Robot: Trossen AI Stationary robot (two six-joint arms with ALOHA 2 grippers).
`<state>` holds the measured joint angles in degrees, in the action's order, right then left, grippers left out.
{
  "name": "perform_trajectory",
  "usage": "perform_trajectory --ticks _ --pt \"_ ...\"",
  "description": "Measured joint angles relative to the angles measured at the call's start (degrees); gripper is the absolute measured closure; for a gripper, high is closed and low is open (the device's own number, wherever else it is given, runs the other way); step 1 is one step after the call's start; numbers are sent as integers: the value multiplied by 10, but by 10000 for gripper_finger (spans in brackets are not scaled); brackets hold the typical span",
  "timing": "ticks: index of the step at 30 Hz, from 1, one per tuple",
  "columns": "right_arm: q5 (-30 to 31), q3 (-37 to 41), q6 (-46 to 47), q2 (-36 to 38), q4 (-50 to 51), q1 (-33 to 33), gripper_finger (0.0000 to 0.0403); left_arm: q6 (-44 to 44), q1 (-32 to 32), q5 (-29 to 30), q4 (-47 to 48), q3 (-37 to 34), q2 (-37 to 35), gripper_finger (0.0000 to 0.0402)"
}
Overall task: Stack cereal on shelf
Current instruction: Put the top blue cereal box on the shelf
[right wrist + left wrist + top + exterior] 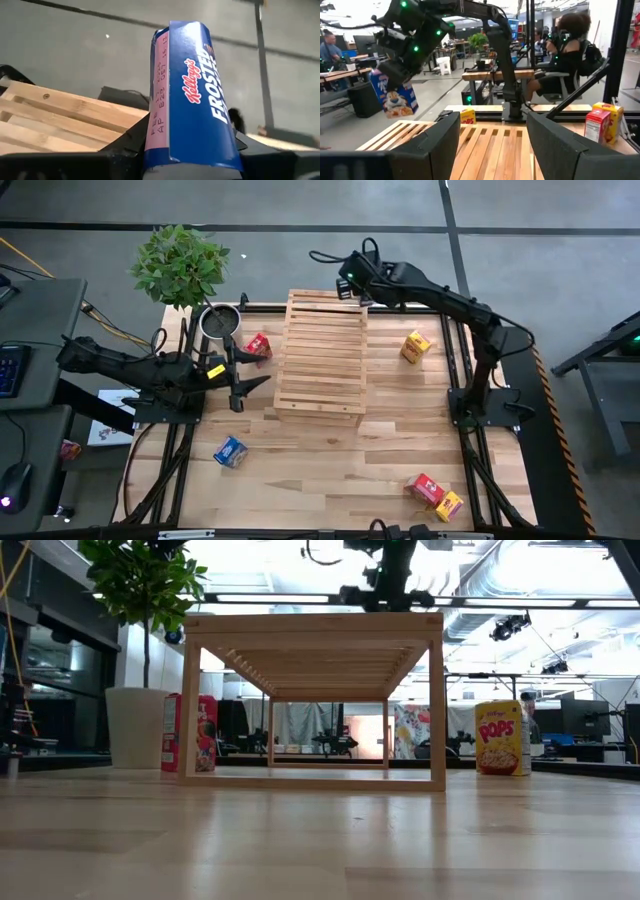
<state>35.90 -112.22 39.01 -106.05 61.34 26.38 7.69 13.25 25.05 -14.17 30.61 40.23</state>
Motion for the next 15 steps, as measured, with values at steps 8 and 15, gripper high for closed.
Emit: perform_trajectory --ticks 8,15 --pt "5 5 102 -10 12 -15 274 1 -1 38 18 0 0 183" --pt "78 5 155 -10 14 -64 274 1 -1 63 24 0 -1 181"
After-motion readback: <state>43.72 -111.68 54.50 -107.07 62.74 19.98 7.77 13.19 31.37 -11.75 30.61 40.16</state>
